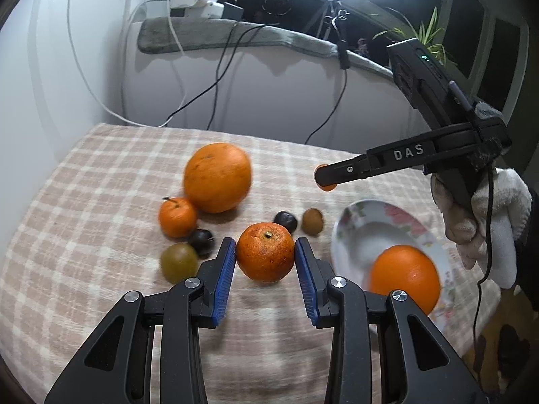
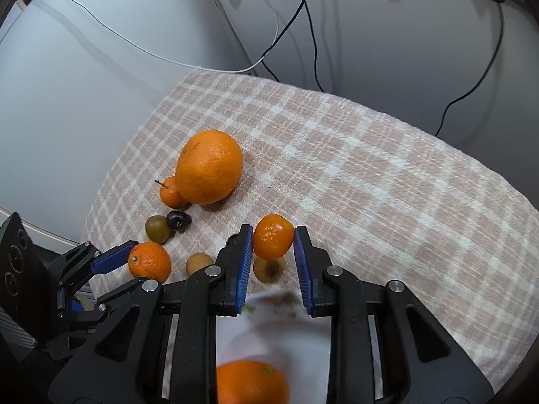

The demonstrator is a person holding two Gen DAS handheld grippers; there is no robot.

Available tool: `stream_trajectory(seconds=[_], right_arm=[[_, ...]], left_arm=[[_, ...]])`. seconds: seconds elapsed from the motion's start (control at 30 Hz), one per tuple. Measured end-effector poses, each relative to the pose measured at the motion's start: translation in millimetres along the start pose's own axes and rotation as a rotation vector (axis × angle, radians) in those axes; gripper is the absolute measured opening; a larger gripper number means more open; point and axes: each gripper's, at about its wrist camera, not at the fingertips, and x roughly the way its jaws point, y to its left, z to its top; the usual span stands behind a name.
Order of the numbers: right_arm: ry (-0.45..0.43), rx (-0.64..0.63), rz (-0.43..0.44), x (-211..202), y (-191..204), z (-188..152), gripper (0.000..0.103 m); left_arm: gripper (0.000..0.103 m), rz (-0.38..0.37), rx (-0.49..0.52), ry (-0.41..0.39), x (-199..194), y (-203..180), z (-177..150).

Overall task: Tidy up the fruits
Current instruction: 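Grasp a tangerine with the left gripper while the right gripper grasps a small orange, then carry both held fruits over the plate and open both grippers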

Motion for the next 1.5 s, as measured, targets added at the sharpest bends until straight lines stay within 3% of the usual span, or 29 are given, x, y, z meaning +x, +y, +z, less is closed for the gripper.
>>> stream_trajectory(seconds=[0.33,0.8,1.5], right_arm=[[-0.040,0.004,-0.009,-34.9,-12.2,-27.9,0.026],[-0.037,0.059,0.003,-47.2,-34.0,-68.9,0.026],[-0.038,0.067,-0.007,-51.7,-38.9,-76.3,0.026]], left_arm=[[0.035,-0.064,0.018,0.016,8.2,-26.2,1.2],[0.035,-0.101,0.039,0.041,20.5,-51.7,1.5],[0.036,-0.104,0.061,0.041,22.2,-63.9,7.3]])
